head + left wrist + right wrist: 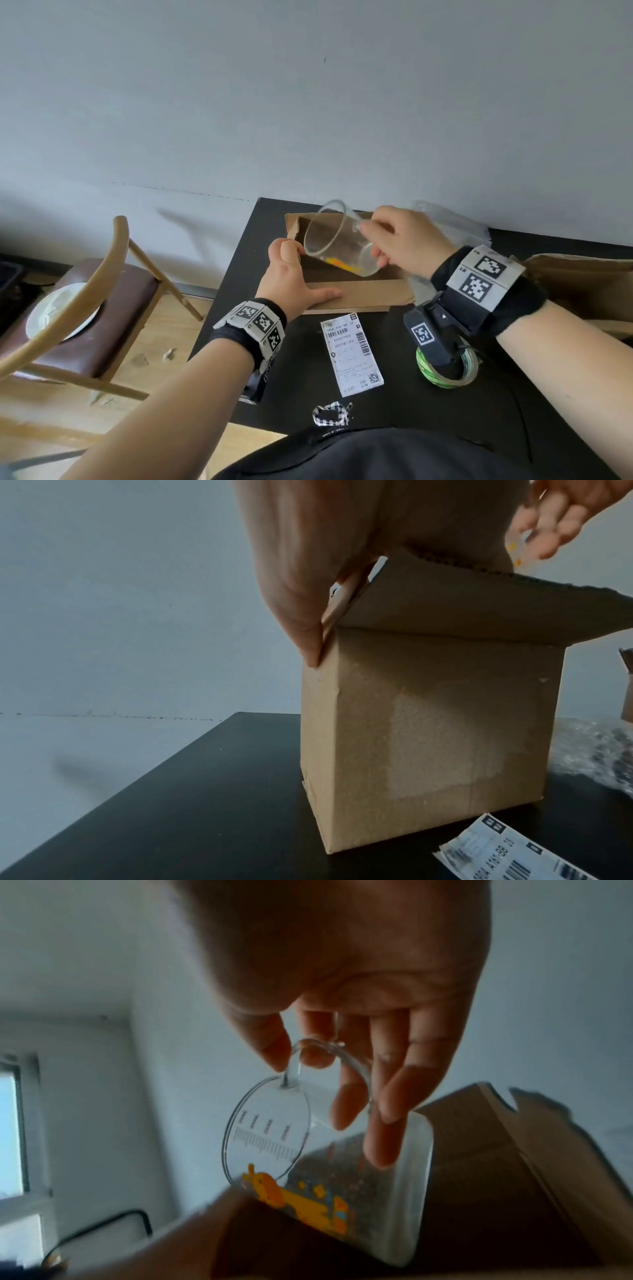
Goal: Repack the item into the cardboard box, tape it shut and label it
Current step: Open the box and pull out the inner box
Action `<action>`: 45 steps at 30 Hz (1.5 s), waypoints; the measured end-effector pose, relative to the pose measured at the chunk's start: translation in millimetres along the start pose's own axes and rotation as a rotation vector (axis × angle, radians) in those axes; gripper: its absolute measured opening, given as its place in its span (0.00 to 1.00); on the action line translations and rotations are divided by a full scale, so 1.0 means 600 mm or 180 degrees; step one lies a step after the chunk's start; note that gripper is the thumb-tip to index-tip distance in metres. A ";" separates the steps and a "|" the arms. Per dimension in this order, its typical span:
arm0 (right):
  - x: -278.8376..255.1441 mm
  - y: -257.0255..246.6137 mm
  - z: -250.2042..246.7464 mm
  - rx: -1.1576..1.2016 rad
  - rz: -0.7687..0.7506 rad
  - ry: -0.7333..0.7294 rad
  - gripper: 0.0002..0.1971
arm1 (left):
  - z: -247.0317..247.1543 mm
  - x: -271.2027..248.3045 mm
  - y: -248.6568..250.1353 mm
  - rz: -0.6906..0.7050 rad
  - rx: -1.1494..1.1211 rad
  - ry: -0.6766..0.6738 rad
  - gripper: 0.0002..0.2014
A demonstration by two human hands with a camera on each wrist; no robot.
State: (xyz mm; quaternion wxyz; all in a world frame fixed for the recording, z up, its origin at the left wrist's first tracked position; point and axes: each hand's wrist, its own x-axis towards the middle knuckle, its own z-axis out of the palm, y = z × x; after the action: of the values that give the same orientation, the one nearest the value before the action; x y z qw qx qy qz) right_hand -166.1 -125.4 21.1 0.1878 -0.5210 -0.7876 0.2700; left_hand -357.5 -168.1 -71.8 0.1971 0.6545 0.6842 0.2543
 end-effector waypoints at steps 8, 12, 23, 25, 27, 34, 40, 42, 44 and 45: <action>0.030 -0.001 0.055 -0.1433 0.0443 -0.0734 0.15 | 0.002 -0.007 0.002 -0.0021 0.0106 -0.0088 0.40; 0.055 0.003 0.098 -0.2127 0.0887 -0.1317 0.20 | 0.005 -0.007 0.001 -0.0040 0.0118 -0.0080 0.39; 0.069 0.030 0.129 -0.2290 0.1215 -0.1272 0.15 | 0.008 -0.006 0.001 -0.0013 0.0078 -0.0059 0.37; 0.069 0.037 0.126 -0.2255 0.1111 -0.1188 0.13 | 0.009 -0.003 0.001 -0.0023 0.0086 -0.0057 0.37; 0.065 0.038 0.119 -0.2118 0.1112 -0.1194 0.15 | 0.008 -0.002 0.001 -0.0013 0.0085 -0.0055 0.37; -0.022 0.027 0.079 -0.1903 0.0247 0.0488 0.18 | 0.008 0.003 0.003 -0.0019 0.0072 -0.0092 0.37; -0.051 0.058 0.074 -0.0900 0.1391 0.0018 0.24 | 0.001 0.001 0.010 -0.0071 0.0078 -0.0107 0.38; -0.047 0.061 0.086 -0.0577 0.1376 0.0036 0.26 | -0.002 0.001 0.011 -0.0114 0.0143 -0.0142 0.39; -0.042 0.060 0.093 -0.0515 0.1267 0.0212 0.27 | -0.008 0.002 0.006 -0.0118 0.0175 -0.0148 0.39; -0.039 0.060 0.096 -0.0504 0.1246 0.0242 0.27 | -0.013 0.005 0.003 -0.0132 0.0180 -0.0152 0.39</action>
State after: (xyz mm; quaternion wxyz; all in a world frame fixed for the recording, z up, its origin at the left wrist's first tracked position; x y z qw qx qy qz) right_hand -164.3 -149.1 -46.6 0.1198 -0.6870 -0.6825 0.2187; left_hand -361.1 -166.1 -64.5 0.2000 0.6513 0.6996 0.2151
